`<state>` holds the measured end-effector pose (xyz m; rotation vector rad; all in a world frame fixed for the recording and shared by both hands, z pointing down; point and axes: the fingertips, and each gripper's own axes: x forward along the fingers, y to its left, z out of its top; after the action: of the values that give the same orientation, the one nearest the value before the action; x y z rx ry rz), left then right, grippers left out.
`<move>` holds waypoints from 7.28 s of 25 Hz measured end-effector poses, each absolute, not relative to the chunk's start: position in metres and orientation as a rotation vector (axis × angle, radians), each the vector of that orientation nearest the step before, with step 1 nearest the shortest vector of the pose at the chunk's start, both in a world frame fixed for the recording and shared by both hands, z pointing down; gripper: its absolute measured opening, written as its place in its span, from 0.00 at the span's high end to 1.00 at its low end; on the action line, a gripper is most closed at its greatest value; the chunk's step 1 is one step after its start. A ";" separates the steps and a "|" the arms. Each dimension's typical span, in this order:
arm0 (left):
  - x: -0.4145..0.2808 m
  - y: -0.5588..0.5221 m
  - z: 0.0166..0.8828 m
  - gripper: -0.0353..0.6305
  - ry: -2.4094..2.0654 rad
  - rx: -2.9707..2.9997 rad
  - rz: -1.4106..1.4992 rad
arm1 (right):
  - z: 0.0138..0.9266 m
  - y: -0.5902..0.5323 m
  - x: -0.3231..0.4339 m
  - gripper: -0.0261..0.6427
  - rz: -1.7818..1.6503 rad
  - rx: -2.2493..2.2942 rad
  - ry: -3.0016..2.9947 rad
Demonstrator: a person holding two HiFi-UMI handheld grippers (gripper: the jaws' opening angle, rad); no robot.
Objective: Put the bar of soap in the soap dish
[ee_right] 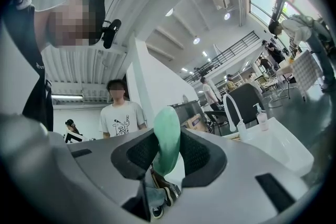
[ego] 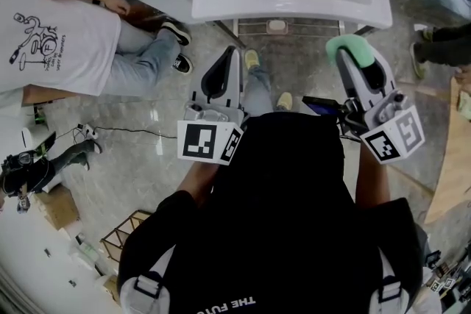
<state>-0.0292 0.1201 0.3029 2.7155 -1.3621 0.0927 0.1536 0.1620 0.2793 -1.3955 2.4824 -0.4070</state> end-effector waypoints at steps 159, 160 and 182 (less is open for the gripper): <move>-0.079 -0.198 0.265 0.94 -1.250 2.670 0.053 | 0.236 -0.164 0.098 0.77 -0.531 -1.503 2.522; -0.078 -0.199 0.266 0.94 -1.256 2.664 0.056 | 0.238 -0.166 0.099 0.77 -0.537 -1.501 2.525; -0.074 -0.231 0.299 0.94 -1.273 2.601 0.148 | 0.291 -0.207 0.092 0.77 -0.682 -1.477 2.605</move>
<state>-0.0738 -0.2309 0.2985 2.6009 -1.2733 0.1480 0.0923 -0.2075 0.2908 -1.4775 2.6046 -0.6820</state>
